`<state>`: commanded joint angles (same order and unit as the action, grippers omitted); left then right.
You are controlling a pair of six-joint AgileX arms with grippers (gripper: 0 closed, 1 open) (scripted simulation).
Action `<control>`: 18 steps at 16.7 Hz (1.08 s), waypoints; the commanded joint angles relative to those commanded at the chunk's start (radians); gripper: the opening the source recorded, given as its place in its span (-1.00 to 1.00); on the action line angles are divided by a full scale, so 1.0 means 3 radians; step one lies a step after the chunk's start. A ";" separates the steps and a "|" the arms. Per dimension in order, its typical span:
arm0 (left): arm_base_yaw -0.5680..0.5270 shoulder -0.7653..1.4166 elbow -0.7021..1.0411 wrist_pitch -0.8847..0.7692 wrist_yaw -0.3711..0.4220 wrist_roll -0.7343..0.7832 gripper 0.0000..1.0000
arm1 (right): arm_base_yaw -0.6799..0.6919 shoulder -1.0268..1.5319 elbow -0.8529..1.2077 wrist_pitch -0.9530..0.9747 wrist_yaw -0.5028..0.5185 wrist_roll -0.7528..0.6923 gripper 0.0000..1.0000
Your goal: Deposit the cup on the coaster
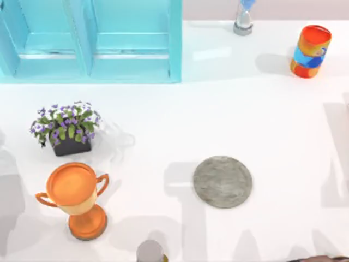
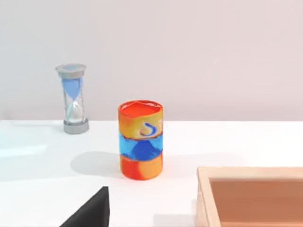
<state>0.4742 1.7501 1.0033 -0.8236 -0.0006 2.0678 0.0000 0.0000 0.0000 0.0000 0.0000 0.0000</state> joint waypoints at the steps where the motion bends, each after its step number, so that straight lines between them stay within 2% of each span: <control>1: 0.0000 0.0000 0.0000 0.0000 0.0000 0.0000 -1.00 | 0.0000 0.0000 0.0000 0.0000 0.0000 0.0000 1.00; 11: -0.0035 -0.0009 0.0020 -0.0018 -0.0003 -0.0027 -1.00 | 0.0000 0.0000 0.0000 0.0000 0.0000 0.0000 1.00; 15: -0.0465 -0.0022 0.0318 -0.0222 -0.0057 -0.0497 -1.00 | 0.0000 0.0000 0.0000 0.0000 0.0000 0.0000 1.00; 18: -0.1039 0.0009 0.0795 -0.0431 -0.0149 -0.1224 -1.00 | 0.0000 0.0000 0.0000 0.0000 0.0000 0.0000 1.00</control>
<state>0.1626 1.7527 1.2419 -0.9530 -0.0452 1.7008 0.0000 0.0000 0.0000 0.0000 0.0000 0.0000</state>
